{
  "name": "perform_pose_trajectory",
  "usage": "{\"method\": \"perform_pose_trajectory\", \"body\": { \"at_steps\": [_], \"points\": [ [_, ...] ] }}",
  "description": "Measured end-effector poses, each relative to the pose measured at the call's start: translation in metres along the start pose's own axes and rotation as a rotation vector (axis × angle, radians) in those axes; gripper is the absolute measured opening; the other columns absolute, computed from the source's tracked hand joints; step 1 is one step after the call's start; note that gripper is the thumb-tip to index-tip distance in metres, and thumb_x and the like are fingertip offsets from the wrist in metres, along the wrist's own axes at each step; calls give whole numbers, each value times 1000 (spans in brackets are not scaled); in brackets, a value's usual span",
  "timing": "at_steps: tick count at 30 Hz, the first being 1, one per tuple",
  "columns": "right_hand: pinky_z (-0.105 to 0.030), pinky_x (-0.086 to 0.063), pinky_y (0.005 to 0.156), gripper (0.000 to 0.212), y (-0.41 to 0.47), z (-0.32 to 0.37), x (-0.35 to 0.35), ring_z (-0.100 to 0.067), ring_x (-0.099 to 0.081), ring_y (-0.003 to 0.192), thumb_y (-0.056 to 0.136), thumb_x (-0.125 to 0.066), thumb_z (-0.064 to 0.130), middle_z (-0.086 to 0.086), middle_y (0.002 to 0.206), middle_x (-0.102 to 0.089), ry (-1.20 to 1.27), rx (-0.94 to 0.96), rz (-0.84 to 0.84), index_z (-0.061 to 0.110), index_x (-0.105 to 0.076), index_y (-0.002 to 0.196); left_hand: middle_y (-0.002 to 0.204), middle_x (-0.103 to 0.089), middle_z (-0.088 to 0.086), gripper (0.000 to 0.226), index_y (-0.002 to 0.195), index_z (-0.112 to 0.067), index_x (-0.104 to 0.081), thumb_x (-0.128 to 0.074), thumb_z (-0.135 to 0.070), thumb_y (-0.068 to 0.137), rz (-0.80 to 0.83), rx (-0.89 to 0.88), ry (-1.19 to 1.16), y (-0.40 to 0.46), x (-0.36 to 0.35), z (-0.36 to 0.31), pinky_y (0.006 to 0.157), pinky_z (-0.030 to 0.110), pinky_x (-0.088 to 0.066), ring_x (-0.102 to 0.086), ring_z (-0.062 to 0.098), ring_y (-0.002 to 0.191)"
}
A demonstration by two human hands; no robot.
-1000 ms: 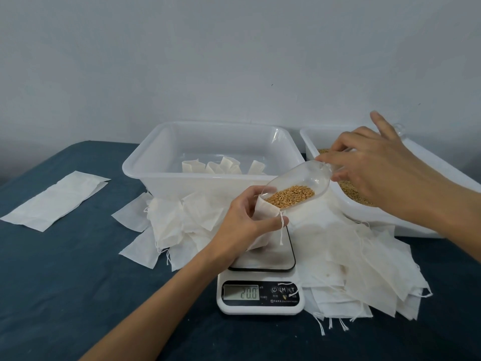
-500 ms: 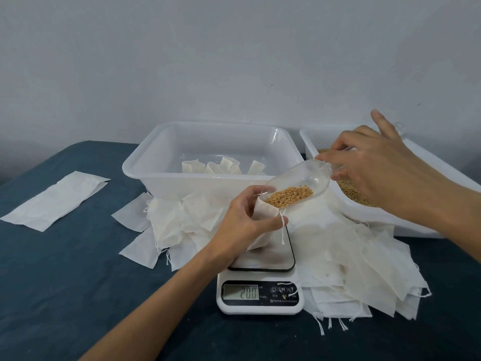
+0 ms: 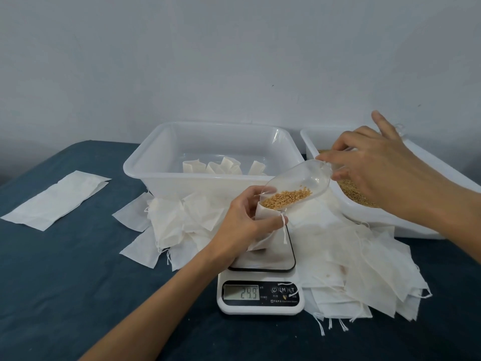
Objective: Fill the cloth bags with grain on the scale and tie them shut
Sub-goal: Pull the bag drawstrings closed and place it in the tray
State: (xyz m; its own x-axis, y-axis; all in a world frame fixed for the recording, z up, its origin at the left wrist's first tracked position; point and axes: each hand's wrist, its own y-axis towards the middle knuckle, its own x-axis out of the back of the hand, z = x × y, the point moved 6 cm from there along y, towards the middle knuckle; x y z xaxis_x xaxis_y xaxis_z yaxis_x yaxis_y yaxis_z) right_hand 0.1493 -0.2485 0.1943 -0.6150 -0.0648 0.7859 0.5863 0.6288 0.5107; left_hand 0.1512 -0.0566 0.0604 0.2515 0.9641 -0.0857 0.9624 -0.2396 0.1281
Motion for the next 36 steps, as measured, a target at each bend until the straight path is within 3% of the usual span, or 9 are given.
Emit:
{"method": "perform_pose_trajectory", "body": {
  "at_steps": [4, 8, 11, 16, 19, 23, 26, 31, 36],
  "points": [
    [-69, -22, 112, 38, 0, 0, 0, -37, -63, 84, 72, -86, -2, -8, 89, -64, 0, -9, 12, 12, -77, 105, 120, -72, 14, 51, 129, -18, -62, -79, 4, 87, 6, 15, -21, 2, 0, 3, 79, 44, -49, -65, 31, 94],
    [-70, -23, 111, 39, -2, -1, -2, -38, -64, 84, 70, -86, -4, -9, 88, -65, 10, -27, 30, 10, -78, 105, 121, -69, 13, 52, 128, -23, -64, -82, -1, 85, 2, -5, 21, 3, 2, 4, 72, 35, -54, -69, 19, 86],
    [-68, -21, 112, 39, -9, -4, -9, -38, -64, 88, 73, -84, -2, -9, 90, -66, 41, -62, 83, 11, -77, 109, 120, -67, 17, 53, 128, -23, -64, -84, -3, 84, 1, -13, 17, 3, 3, 5, 74, 37, -54, -68, 21, 86],
    [-48, -14, 118, 36, -27, -13, -30, -26, -59, 104, 89, -73, 12, 0, 102, -63, 212, -194, 230, 19, -71, 123, 105, -75, 3, 54, 130, -22, -63, -83, -7, 82, 34, -8, 25, 3, 0, 8, 75, 29, -55, -70, 18, 87],
    [-31, -24, 103, 33, -31, -12, -39, -15, -53, 97, 92, -69, 22, 6, 100, -61, 297, -217, 262, 22, -69, 126, 106, -76, 5, 53, 130, -23, -62, -83, -4, 85, 31, -3, 42, 2, 0, 8, 77, 33, -56, -71, 19, 88],
    [-23, -37, 87, 25, -37, -20, -44, -3, -57, 98, 94, -67, 21, 14, 103, -62, 551, -343, 263, 26, -70, 118, 103, -77, 4, 37, 122, -20, -67, -79, -6, 90, 27, -17, 76, 2, 1, 5, 68, 25, -53, -67, 15, 81],
    [-20, -45, 86, 17, -44, -41, -49, 10, -60, 104, 95, -67, 20, 19, 108, -68, 710, -490, 224, 27, -71, 110, 103, -79, 1, 33, 122, -18, -67, -78, -11, 92, 45, -39, 124, 3, 2, 2, 71, 22, -52, -68, 11, 83],
    [-29, -44, 90, 14, -64, -100, -72, -6, -61, 103, 93, -70, 21, 12, 108, -67, 619, -784, 218, 23, -67, 107, 111, -79, 5, 30, 124, -15, -67, -74, -7, 95, 159, -25, 118, 6, 2, 4, 80, 25, -59, -75, 23, 105],
    [-39, -52, 87, 17, -92, -131, -103, -28, -65, 95, 92, -71, 16, -13, 103, -70, 362, -976, 488, 1, -68, 100, 105, -80, 11, 19, 112, -8, -73, -63, 2, 98, 171, -74, 98, 8, 4, 4, 73, 25, -61, -78, 28, 101]
  ]
}}
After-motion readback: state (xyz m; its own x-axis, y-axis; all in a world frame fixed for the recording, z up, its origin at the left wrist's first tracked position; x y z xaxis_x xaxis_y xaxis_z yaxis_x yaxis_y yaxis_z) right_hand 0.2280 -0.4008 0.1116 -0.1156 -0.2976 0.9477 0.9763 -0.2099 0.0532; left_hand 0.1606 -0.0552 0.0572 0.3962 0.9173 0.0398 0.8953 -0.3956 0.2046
